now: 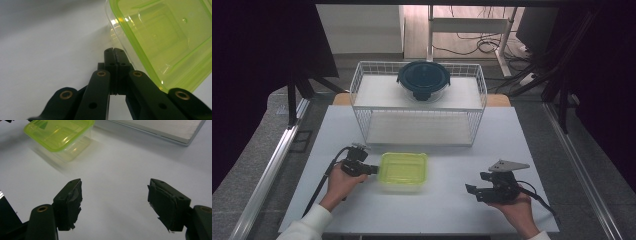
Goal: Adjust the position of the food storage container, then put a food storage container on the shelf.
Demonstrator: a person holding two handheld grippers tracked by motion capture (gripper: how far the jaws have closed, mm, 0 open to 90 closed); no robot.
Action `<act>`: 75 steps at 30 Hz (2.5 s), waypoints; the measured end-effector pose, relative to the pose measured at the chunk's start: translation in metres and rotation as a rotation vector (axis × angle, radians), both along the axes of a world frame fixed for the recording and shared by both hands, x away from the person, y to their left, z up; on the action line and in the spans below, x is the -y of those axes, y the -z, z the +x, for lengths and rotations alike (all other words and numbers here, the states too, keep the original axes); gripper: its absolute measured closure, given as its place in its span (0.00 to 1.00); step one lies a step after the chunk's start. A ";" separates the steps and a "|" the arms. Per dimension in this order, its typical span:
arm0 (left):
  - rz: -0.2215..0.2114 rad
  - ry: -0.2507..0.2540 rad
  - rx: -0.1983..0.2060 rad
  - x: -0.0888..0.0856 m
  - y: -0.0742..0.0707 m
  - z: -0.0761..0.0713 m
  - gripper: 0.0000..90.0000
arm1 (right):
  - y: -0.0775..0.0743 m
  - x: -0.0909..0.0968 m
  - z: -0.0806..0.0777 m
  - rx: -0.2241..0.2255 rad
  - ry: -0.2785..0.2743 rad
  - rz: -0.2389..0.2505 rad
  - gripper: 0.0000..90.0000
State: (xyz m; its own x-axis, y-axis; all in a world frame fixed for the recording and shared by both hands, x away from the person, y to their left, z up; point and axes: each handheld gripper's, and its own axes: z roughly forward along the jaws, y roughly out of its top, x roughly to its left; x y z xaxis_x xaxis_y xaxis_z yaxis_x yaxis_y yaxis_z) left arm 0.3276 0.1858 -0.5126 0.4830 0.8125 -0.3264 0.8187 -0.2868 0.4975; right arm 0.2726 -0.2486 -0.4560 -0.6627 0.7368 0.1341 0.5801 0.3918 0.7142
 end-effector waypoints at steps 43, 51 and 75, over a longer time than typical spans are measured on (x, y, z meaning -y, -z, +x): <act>-0.253 -0.059 0.139 -0.002 -0.034 -0.038 0.36 | 0.004 -0.008 0.008 -0.055 -0.039 0.130 0.27; -0.298 -0.070 0.105 -0.004 -0.034 -0.034 0.35 | 0.002 -0.017 0.018 -0.097 -0.046 0.189 0.32; -0.360 -0.078 0.012 0.016 -0.016 -0.009 0.40 | 0.025 -0.062 0.070 -0.233 -0.004 0.224 0.43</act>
State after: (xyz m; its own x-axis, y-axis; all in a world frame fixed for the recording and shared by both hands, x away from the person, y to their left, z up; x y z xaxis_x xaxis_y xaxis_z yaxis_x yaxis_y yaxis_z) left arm 0.3182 0.1695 -0.4965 0.4298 0.6812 -0.5926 0.8249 -0.0292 0.5646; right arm 0.3428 -0.1867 -0.4811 -0.5976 0.6694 0.4413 0.7369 0.2418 0.6313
